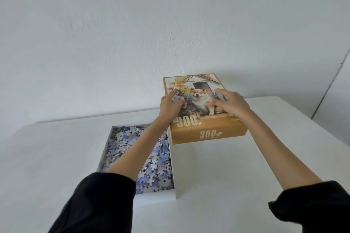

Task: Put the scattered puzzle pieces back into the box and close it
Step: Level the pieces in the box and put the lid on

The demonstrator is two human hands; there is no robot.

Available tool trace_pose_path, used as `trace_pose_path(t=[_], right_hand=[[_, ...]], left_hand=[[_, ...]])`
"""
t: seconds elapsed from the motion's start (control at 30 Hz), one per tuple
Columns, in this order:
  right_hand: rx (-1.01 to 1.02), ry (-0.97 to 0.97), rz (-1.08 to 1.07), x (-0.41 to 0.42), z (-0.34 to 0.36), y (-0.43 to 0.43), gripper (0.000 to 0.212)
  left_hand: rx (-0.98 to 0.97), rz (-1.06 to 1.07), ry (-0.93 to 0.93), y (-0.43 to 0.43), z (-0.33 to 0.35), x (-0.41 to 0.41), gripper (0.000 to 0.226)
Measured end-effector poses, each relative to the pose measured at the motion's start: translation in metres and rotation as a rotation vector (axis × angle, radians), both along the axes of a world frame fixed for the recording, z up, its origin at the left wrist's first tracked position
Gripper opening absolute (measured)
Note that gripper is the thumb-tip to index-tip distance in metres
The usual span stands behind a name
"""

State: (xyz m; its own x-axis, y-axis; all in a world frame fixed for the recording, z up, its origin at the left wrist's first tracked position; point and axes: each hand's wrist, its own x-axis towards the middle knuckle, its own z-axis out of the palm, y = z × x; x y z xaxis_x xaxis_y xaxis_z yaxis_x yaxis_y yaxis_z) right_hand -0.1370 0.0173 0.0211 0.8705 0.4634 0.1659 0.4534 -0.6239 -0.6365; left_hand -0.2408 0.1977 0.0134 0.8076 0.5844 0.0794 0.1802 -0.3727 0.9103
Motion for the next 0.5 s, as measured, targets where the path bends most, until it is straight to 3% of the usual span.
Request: trace_pose_path(t=[0.5], right_hand=[[-0.119, 0.049, 0.049, -0.16, -0.017, 0.1, 0.051]], left_hand=[[0.007, 0.025, 0.076, 0.099, -0.018, -0.153, 0.047]])
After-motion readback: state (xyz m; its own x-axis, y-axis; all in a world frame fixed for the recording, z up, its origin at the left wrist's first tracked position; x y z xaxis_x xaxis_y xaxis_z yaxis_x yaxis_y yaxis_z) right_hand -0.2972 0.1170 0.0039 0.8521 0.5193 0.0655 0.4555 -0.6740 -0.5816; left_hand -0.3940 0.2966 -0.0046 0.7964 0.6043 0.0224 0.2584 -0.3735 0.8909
